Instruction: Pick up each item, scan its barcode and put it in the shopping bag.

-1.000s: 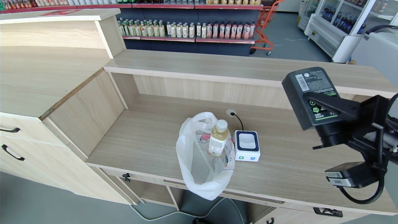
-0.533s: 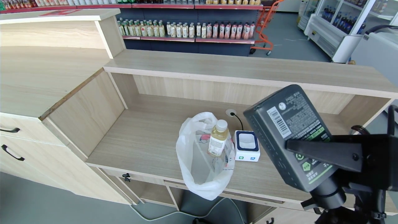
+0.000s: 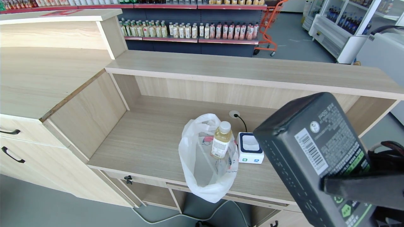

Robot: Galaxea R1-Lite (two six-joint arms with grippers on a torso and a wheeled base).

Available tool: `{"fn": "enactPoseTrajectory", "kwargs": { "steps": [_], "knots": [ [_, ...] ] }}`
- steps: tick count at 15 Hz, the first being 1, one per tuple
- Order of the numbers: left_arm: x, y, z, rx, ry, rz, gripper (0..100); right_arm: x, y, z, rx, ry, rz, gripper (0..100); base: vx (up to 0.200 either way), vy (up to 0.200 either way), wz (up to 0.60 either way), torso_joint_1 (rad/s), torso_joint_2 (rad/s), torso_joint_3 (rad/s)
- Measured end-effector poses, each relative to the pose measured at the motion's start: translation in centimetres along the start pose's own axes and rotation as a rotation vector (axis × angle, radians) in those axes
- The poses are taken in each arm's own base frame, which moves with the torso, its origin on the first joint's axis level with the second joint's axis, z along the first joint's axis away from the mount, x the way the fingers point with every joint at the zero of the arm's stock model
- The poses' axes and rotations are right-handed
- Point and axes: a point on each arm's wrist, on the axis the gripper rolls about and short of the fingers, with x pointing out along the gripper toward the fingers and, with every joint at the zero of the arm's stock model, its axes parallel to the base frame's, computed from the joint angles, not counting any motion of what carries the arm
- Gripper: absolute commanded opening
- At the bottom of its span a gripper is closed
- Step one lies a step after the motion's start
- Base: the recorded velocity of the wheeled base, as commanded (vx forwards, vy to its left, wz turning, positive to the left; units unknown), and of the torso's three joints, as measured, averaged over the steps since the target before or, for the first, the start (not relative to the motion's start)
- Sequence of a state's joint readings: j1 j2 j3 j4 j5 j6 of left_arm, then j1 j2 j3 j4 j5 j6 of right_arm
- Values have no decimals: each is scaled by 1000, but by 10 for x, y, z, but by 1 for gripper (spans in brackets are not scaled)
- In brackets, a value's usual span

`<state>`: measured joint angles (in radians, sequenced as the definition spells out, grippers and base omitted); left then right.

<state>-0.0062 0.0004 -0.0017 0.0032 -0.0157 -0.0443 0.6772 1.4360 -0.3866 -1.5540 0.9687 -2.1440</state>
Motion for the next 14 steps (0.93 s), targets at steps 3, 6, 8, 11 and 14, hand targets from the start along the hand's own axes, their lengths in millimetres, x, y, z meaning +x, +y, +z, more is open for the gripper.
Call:
{"fn": "enactPoseTrajectory", "kwargs": {
  "steps": [3,6,8,11,14],
  "knots": [
    [0,0,0,0,0,0,100,0,-1,3,13,-15,6,0,0,0,0,0,0,0],
    [0,0,0,0,0,0,100,-1,-3,5,15,-24,13,0,0,0,0,0,0,0],
    [0,0,0,0,0,0,100,-1,-5,6,15,-28,7,0,0,0,0,0,0,0],
    [0,0,0,0,0,0,100,-1,-6,6,14,-29,3,0,0,0,0,0,0,0],
    [0,0,0,0,0,0,100,-1,-7,6,13,-28,3,0,0,0,0,0,0,0]
  ]
}}
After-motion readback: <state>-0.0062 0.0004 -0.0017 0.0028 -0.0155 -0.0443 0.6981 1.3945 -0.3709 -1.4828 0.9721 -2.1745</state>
